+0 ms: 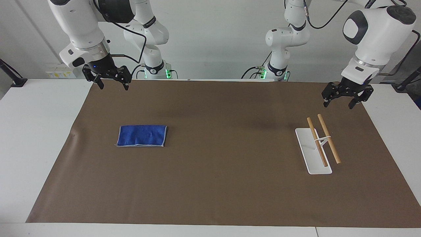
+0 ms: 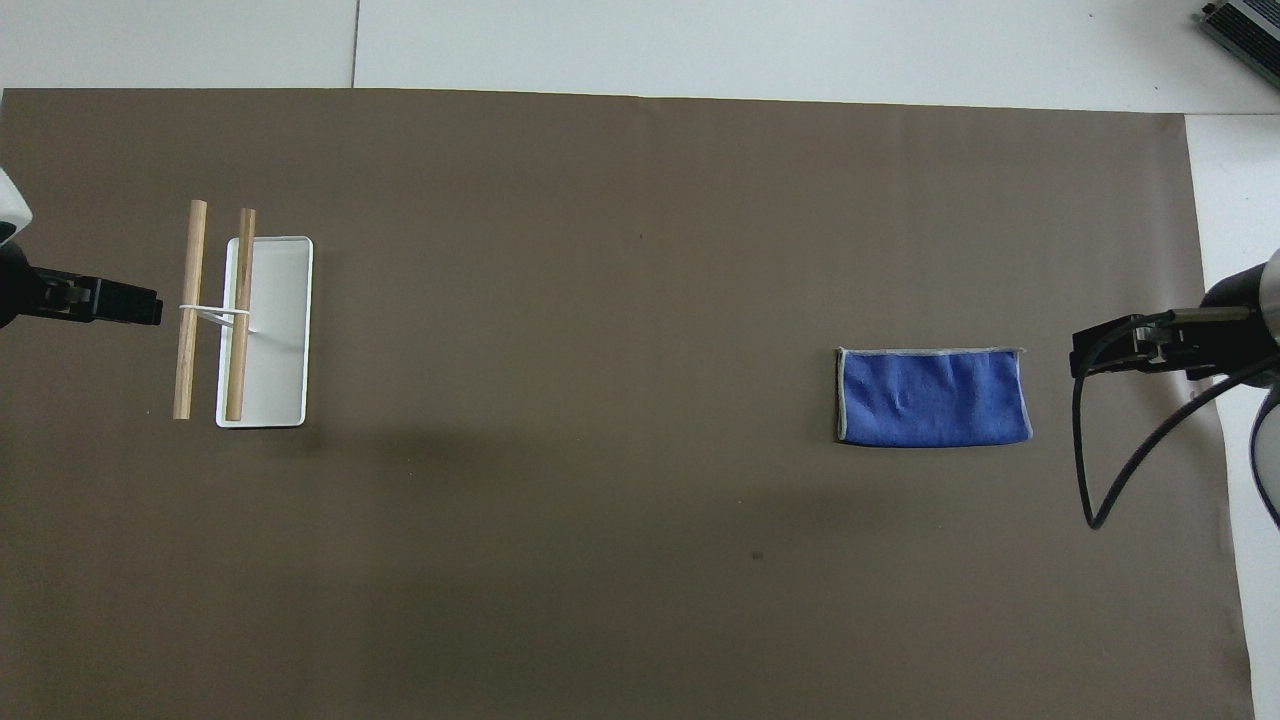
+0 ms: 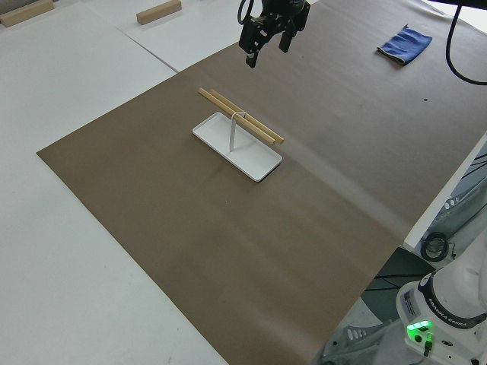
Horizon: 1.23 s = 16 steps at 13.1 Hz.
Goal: Right arm passes towel to left arm to hang
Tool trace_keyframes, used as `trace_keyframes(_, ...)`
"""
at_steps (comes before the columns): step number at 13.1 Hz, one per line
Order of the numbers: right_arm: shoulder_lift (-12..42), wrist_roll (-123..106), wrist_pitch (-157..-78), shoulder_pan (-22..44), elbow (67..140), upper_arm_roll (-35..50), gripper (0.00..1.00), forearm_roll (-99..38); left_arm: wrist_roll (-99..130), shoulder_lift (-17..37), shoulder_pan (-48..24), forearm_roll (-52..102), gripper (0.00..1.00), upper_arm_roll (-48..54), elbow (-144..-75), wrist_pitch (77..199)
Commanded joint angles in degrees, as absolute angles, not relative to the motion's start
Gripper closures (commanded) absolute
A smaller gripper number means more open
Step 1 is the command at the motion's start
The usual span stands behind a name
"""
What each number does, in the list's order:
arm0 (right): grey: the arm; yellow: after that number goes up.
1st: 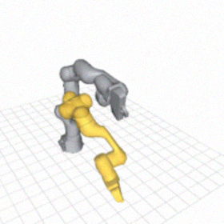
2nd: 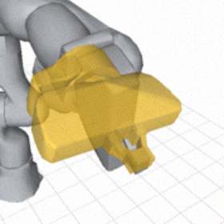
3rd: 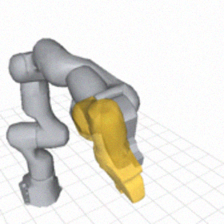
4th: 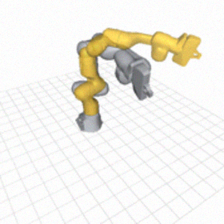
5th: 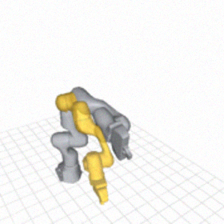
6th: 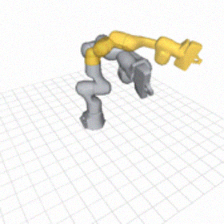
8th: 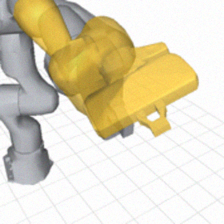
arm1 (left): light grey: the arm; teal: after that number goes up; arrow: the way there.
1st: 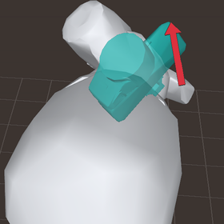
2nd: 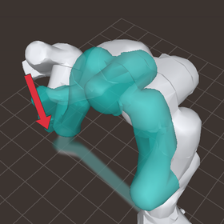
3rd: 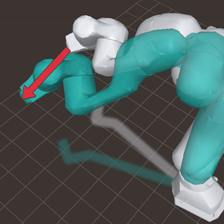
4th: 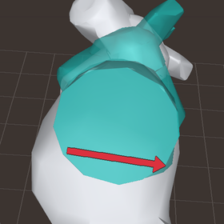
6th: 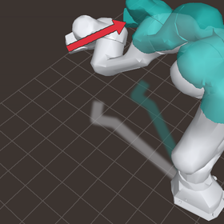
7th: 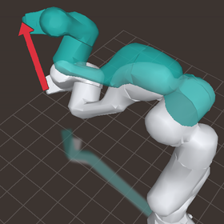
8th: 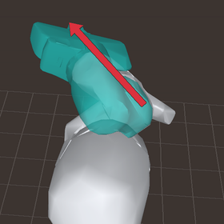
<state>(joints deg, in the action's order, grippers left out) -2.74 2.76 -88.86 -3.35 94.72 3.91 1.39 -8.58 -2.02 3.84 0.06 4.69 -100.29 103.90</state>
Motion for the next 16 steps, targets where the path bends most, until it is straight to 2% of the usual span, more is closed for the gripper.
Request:
trace_keyframes(1, -3.25, 2.72, -90.0, -3.69, 95.8, 4.04, 0.0, 0.53, -7.82, -2.99, 3.87, -1.05, 0.0, 4.75, -101.43, 104.41)
trace_keyframes(16, -3.69, 2.29, -91.58, -4.13, 97.21, 4.04, 0.0, 0.53, -7.82, -2.99, 3.87, -1.05, 0.0, 4.75, -101.43, 104.41)
